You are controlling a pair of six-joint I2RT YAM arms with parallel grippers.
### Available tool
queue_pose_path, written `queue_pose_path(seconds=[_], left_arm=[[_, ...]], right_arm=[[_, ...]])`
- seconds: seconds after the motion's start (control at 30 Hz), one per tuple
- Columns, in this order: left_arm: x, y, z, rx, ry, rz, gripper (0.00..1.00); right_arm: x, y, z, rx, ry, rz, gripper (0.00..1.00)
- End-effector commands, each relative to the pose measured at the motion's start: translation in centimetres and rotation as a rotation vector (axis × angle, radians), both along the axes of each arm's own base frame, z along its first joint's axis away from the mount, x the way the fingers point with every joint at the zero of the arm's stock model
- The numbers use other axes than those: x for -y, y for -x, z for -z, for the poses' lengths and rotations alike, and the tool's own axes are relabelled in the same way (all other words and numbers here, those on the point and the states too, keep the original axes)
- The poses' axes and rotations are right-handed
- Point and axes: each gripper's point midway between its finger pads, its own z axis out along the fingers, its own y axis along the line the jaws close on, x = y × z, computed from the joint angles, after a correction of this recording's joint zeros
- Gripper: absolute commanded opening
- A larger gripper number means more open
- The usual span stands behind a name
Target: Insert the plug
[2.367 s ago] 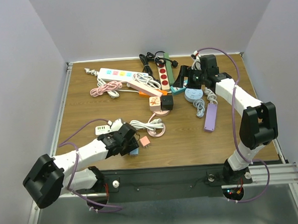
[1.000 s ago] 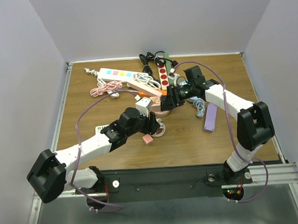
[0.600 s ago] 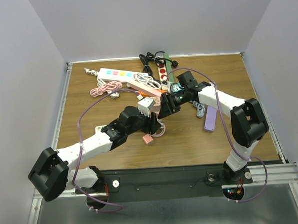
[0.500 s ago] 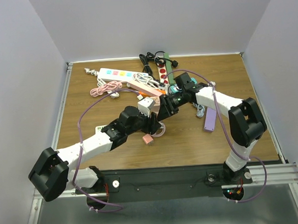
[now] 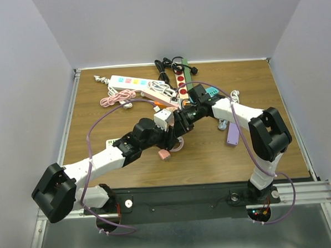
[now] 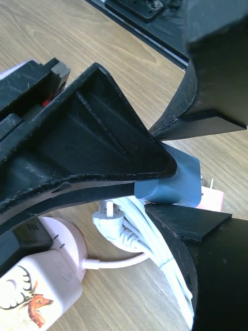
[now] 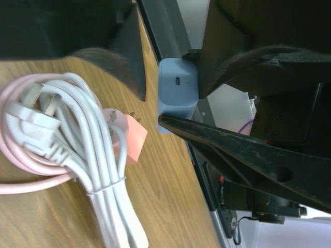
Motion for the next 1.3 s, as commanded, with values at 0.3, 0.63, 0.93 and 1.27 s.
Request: queue_pose_path(seconds=[0.3,0.63,0.93,1.27], left_arm=[[-1.1,-3.3,-3.7,0.099,0.066,-0.112,0.15],[-4.2,-4.1,-4.1,0.081,0.101,-0.245,0.86],[-11.3,-4.2,-0.8,-0.146,0.074,-0.699,0.91],[-16.1,-1.3,1.8,-0.350,0.178,-1.071,0.94]], right_arm=[[-0.9,1.8,-0.4,-0.030,-0.032,-0.074,0.00],[-0.3,-7.5,-1.6,0.073,0.027,0.142,0.00],[-0.4,-14.3,-4.6,0.179,-0.014,0.228,0.00],[-0.1,-15.1,-6.9,0.235,-0.045,0.238,0.00]])
